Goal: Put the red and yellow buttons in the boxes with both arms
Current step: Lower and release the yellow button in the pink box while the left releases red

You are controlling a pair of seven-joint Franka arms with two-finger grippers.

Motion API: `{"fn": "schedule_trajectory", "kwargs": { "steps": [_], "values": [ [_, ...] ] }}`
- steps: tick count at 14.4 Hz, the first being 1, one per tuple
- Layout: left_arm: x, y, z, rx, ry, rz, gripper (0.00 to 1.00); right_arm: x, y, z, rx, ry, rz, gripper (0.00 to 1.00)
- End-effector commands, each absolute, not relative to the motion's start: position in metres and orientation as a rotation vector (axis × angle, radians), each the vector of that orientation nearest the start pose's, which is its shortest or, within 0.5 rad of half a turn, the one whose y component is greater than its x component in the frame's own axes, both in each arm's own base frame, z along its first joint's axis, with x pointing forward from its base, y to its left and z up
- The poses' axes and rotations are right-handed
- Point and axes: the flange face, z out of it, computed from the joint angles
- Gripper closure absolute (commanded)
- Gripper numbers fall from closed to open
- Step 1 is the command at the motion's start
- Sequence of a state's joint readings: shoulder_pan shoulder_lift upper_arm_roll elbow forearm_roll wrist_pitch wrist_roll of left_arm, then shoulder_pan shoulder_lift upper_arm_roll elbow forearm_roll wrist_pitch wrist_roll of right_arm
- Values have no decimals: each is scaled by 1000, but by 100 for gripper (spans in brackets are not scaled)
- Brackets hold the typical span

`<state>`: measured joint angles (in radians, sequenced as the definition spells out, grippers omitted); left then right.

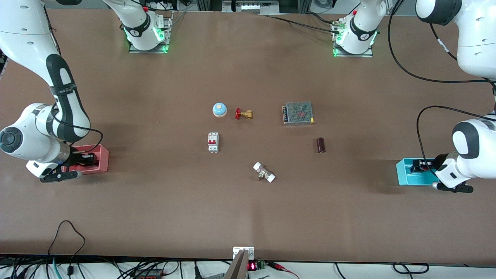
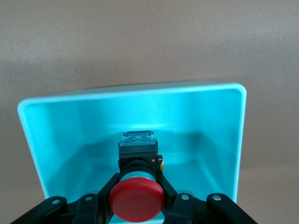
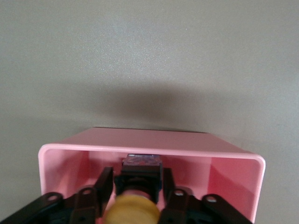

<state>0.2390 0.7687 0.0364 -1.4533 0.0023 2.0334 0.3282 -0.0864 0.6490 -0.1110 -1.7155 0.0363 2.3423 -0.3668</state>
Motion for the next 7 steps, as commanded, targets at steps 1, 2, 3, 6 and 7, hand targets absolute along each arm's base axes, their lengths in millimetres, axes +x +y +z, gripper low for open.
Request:
{"fn": "schedule_trajectory", "kwargs": {
  "steps": [1,2,3,6,7],
  "values": [
    [680,193,207,-3156,119,281,85,659,-124,212,-3142,-283,30,15],
    [681,194,207,-3155,116,269,82,659,-124,212,-3142,-283,30,12],
    [681,196,205,-3154,112,257,75,659,-124,212,-3142,-283,30,6],
    [681,197,206,-3167,82,252,4,662,-121,230,-3142,-283,3,0],
    [682,195,210,-3194,56,233,0,662,-118,249,-3139,-287,-13,0]
  ]
}}
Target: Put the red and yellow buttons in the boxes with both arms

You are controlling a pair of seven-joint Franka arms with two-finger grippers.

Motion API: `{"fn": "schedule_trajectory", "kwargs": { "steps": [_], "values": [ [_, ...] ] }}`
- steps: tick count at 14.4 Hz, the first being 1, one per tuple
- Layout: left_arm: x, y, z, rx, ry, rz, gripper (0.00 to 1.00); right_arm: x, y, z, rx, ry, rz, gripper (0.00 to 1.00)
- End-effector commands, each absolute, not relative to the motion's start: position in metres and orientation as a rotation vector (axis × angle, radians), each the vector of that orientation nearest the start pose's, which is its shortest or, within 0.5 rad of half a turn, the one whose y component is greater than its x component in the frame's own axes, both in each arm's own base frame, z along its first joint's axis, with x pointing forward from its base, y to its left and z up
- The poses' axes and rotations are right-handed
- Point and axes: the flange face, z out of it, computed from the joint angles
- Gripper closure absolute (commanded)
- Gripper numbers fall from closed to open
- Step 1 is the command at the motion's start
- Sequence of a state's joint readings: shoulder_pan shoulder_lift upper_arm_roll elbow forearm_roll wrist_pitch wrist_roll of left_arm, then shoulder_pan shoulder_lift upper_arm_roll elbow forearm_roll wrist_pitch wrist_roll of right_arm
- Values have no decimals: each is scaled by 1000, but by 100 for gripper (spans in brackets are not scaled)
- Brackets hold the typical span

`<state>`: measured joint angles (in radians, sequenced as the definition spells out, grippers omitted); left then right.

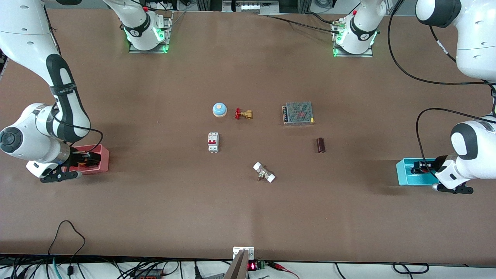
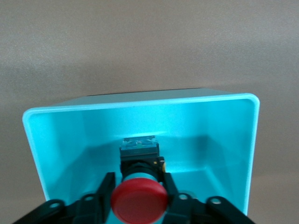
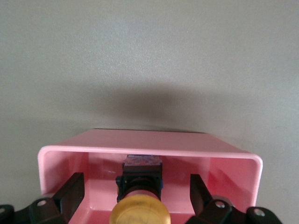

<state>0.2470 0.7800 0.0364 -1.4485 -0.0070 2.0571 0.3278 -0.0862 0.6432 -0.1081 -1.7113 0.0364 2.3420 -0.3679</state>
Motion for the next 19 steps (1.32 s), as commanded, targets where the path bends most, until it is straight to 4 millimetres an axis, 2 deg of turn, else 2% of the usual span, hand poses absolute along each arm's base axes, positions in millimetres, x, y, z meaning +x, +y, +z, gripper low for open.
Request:
{"fn": "schedule_trajectory", "kwargs": {
  "steps": [1,4,6,8,9,10,12,13,15,16,18,19],
  "values": [
    [682,193,222,-3225,21,212,0,660,-113,273,-3125,-293,12,0],
    [687,181,274,-3230,47,145,0,646,-103,360,-3100,-306,30,0],
    [690,170,314,-3227,75,79,0,633,-97,429,-3107,-318,-46,0],
    [691,142,368,-3218,133,15,0,616,-81,487,-3107,-364,-90,0],
    [689,121,393,-3217,148,3,0,606,-79,511,-3104,-369,-110,0],
    [687,103,420,-3213,123,-24,0,598,-75,527,-3100,-375,-109,0],
    [674,68,469,-3213,70,-25,0,587,-51,559,-3109,-421,-58,0],
    [665,55,493,-3214,63,-31,0,583,-48,573,-3129,-404,-55,0],
    [640,32,542,-3201,29,-46,0,576,-28,589,-3152,-443,11,0],
    [629,28,560,-3198,1,-44,0,573,-23,601,-3143,-451,37,0],
    [613,21,584,-3202,-58,-45,0,572,-26,608,-3135,-451,42,0],
    [608,14,585,-3204,-52,-9,0,573,-26,610,-3137,-449,45,0]
  ]
}}
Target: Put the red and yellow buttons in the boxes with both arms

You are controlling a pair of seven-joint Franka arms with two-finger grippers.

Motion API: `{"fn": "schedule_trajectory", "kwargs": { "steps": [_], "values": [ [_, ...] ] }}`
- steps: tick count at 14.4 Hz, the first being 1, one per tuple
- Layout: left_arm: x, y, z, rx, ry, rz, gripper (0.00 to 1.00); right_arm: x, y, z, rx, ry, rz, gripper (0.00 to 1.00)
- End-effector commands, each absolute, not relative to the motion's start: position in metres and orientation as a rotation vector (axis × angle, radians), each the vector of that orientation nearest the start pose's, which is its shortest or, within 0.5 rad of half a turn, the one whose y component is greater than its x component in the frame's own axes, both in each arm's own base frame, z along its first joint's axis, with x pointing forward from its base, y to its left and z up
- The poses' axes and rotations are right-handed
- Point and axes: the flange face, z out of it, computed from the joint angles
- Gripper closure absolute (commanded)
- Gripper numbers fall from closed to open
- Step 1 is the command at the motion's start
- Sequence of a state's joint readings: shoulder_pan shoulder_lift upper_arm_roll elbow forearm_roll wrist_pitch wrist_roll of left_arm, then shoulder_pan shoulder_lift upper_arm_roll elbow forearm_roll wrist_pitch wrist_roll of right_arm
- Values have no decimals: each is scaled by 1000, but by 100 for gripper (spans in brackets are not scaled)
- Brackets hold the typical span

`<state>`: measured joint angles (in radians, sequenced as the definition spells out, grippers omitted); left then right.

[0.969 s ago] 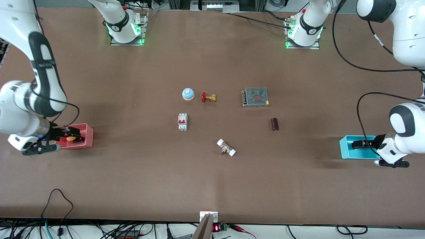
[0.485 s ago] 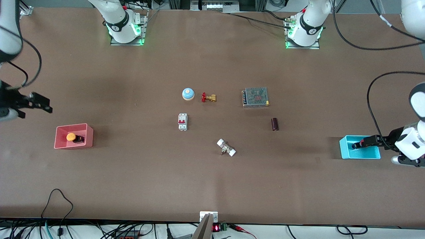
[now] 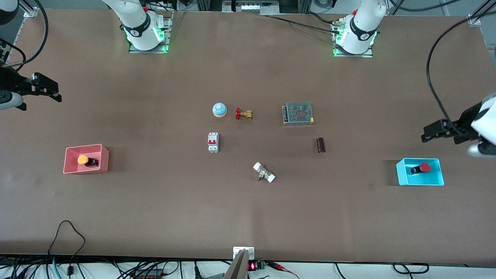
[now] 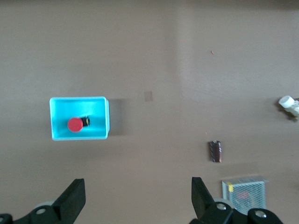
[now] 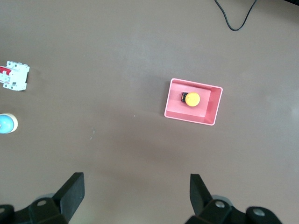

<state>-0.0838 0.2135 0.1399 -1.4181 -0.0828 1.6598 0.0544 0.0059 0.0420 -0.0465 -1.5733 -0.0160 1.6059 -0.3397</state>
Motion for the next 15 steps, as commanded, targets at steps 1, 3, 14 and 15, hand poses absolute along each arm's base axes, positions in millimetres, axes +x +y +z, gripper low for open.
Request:
{"fn": "schedule_trajectory", "kwargs": {
  "steps": [1,3,14,15],
  "values": [
    [606,3,586,-3212,-23,0,0,573,-22,610,-3136,-453,45,0],
    [606,9,588,-3221,-34,-5,0,570,-15,609,-3131,-464,75,0],
    [585,6,606,-3210,-88,25,0,566,-1,605,-3140,-374,129,0],
    [586,5,607,-3208,-88,23,0,566,-4,605,-3141,-367,126,0]
  ]
}}
